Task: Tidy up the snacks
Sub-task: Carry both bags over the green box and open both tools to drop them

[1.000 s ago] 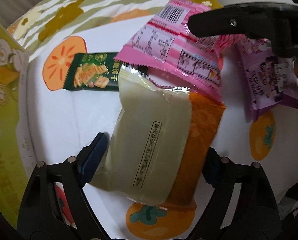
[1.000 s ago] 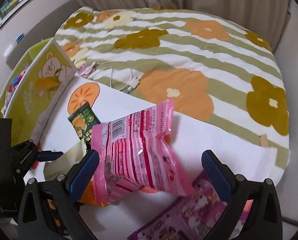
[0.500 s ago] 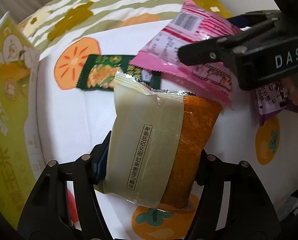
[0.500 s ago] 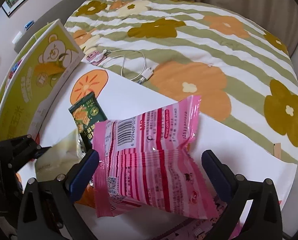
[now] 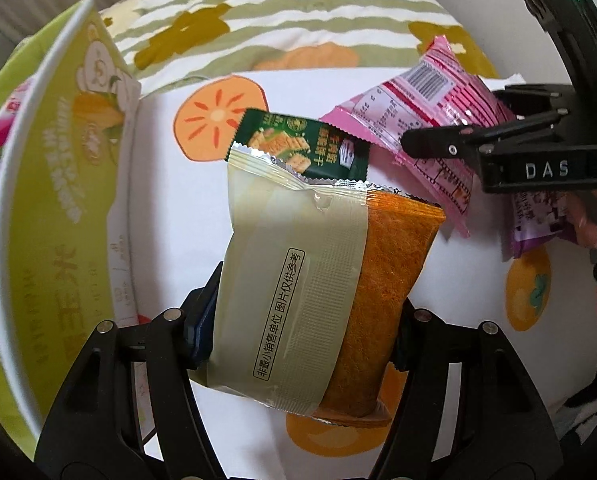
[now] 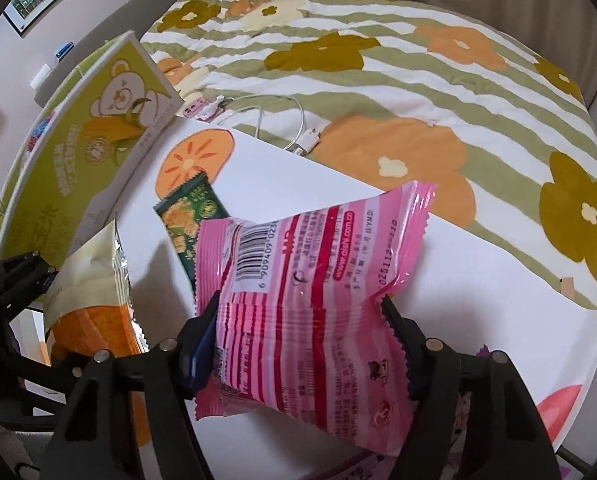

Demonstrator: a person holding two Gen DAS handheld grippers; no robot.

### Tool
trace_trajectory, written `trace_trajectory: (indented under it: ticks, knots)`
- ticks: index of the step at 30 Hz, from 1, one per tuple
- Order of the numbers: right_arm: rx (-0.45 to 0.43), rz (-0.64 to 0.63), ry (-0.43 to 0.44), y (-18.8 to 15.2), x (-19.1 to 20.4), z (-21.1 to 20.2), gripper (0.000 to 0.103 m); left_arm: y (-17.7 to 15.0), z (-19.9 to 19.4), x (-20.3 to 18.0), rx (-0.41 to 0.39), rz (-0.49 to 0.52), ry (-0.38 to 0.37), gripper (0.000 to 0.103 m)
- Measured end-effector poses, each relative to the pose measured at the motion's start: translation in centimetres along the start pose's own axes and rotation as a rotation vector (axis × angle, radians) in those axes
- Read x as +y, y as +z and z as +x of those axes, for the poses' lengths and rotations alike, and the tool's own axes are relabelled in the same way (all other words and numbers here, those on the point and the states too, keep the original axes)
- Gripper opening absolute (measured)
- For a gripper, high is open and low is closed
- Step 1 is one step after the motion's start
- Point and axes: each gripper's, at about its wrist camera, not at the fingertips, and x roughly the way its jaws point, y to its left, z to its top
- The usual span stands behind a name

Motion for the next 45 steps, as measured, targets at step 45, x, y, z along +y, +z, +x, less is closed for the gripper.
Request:
trace_trajectory:
  ticks: [45]
  knots:
    - [-0.249,0.074,-0.105,12.9,26.3,-5.1,0.066,7.7,-13.1,29.5,-0.220,0.003,0.097,0.092]
